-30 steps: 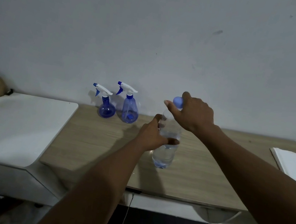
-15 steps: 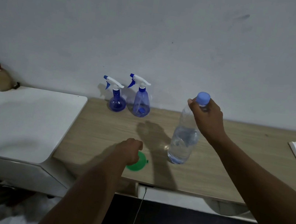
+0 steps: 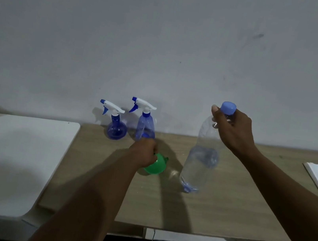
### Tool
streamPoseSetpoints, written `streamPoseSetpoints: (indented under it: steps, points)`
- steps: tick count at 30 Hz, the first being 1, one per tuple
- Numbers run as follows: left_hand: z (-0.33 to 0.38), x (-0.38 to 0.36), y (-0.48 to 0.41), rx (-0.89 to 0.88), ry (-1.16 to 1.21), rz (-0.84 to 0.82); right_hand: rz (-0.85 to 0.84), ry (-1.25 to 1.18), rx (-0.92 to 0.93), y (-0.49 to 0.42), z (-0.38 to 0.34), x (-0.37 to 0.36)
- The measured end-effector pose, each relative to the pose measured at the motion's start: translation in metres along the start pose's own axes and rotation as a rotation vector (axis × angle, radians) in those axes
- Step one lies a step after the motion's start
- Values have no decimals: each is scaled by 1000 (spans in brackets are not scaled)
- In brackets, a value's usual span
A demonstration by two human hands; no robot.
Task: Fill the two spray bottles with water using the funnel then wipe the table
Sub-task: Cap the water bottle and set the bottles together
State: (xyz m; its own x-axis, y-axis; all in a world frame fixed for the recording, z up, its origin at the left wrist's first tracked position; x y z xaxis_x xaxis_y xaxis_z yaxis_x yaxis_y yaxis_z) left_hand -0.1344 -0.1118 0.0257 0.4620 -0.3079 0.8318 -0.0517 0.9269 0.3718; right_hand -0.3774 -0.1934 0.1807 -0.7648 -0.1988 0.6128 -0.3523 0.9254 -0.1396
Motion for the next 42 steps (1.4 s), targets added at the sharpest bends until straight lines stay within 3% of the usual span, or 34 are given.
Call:
streamPoseSetpoints:
  steps: [7, 17, 27, 31, 42]
  points:
    - [27, 33, -66, -34, -18, 101, 46, 93, 33, -72, -26, 22]
    - [36, -9, -129, 29, -102, 34, 15, 42, -61, -120, 38, -15]
    - [38, -6, -142, 42, -175, 54, -40, 20, 40, -119, 32, -28]
    - [48, 15, -139, 32, -184, 79, 24, 21, 88, -111, 18, -11]
    - [42, 16, -126, -27, 18, 27, -108, -38, -49, -124, 41, -31]
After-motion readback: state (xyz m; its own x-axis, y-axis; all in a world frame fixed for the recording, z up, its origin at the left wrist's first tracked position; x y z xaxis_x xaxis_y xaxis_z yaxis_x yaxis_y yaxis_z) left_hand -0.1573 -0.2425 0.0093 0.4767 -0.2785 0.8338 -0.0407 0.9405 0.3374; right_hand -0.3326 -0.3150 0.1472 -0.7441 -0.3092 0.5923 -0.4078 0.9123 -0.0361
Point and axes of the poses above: each hand's wrist, its own y-axis away from the middle knuckle, its own x-axis out of the back of the hand, z = x × y, the point moved 10 cm from there along -y, towards the middle knuckle, and after that the axes turned 14 degrees about -z, right-handed, at the moved point
